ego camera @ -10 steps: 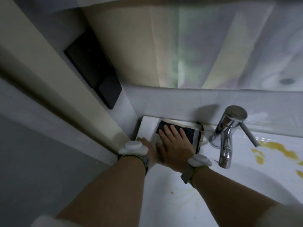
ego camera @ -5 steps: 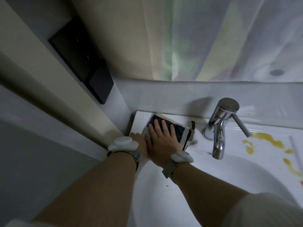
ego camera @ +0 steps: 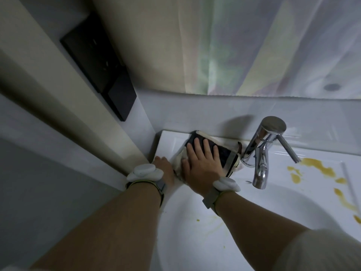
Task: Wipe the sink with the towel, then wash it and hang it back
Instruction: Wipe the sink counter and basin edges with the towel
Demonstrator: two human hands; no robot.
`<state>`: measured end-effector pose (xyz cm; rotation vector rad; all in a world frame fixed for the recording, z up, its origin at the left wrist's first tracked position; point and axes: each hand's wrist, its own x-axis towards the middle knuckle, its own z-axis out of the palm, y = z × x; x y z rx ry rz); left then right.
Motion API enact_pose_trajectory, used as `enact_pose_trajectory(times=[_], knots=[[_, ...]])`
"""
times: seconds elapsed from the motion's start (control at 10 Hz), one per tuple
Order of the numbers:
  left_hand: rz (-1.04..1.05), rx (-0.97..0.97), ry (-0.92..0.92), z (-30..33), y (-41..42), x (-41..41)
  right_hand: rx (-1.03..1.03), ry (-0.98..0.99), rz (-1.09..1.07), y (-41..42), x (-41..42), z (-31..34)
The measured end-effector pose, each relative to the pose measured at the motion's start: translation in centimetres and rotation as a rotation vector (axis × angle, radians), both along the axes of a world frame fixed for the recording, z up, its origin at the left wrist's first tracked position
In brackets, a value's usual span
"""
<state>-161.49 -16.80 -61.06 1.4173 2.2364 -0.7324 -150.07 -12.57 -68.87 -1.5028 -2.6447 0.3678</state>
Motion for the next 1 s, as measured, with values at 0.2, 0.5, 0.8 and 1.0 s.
enact_pose_trajectory(times=[0.2,0.5,0.8,1.0], knots=[[0.009,-0.027,-0.009,0.0,0.2,0.0,0.055,-0.010,0.104,0.1,0.6,-0.5],[0.061,0.167,-0.021,0.6,-2.6,0.1,0.001,-0.026,0.109,-0.8,-1.4,-0.1],[0.142,0.289,-0.067,2.5,-8.2,-1.3,-0.004,0.109,0.181,-7.0,-5.2,-0.2],[0.148,0.079,-0.113,3.8,-9.8,-2.8,-0.002,0.169,0.296,-11.1,-5.4,-1.3]])
